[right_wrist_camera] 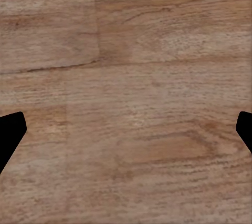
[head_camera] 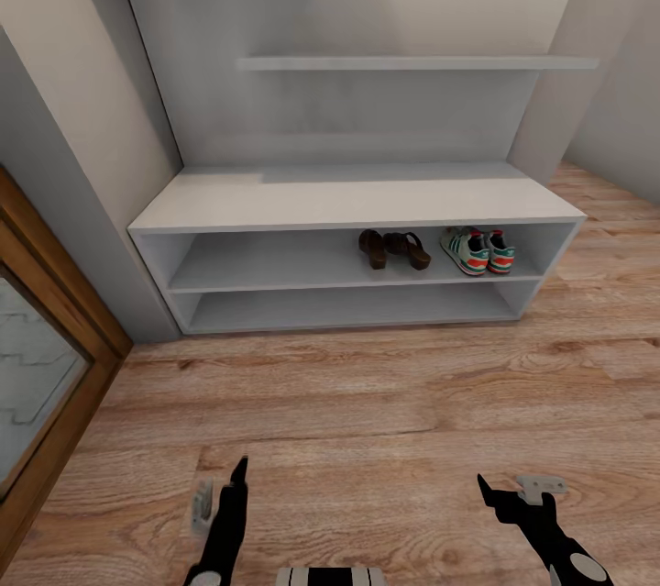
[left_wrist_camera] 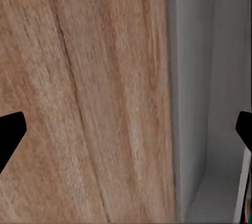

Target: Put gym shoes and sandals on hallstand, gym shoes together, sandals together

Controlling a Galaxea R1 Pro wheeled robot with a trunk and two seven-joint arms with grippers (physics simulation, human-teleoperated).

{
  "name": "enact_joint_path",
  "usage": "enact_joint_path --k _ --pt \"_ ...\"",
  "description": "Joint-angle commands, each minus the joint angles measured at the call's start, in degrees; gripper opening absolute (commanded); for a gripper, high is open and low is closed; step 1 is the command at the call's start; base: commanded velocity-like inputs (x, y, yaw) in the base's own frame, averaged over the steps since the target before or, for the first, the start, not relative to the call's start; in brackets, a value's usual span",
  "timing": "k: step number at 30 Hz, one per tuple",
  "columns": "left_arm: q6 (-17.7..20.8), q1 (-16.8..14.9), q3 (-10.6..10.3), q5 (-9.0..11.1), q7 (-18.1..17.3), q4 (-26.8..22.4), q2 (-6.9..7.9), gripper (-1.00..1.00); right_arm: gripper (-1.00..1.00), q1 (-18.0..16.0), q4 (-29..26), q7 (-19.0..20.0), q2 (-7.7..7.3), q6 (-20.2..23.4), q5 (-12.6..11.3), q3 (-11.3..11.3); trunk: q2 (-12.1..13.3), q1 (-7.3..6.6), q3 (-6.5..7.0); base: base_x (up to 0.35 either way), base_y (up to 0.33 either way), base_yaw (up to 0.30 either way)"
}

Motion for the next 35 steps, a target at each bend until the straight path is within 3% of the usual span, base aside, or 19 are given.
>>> enact_joint_path --k 1,11,35 --pt "0.0 0.0 -0.4 0.0 -0.7 -0.5 0.00 1.00 1.00 0.0 0.0 0.0 0.03 0.0 0.0 0.0 0.0 0.00 0.00 0.000 0.000 0.000" --pt "0.0 -0.4 -1.1 0.2 -1.6 -4.7 0.00 1.00 1.00 0.0 0.1 0.0 0.01 0.0 0.0 0.0 0.0 0.00 0.00 0.000 0.000 0.000" --pt "0.0 -0.4 -1.0 0.3 -1.7 -5.3 0.00 1.00 1.00 0.0 -0.2 -0.1 -0.07 0.0 0.1 -0.1 0.0 0.00 0.00 0.000 0.000 0.000"
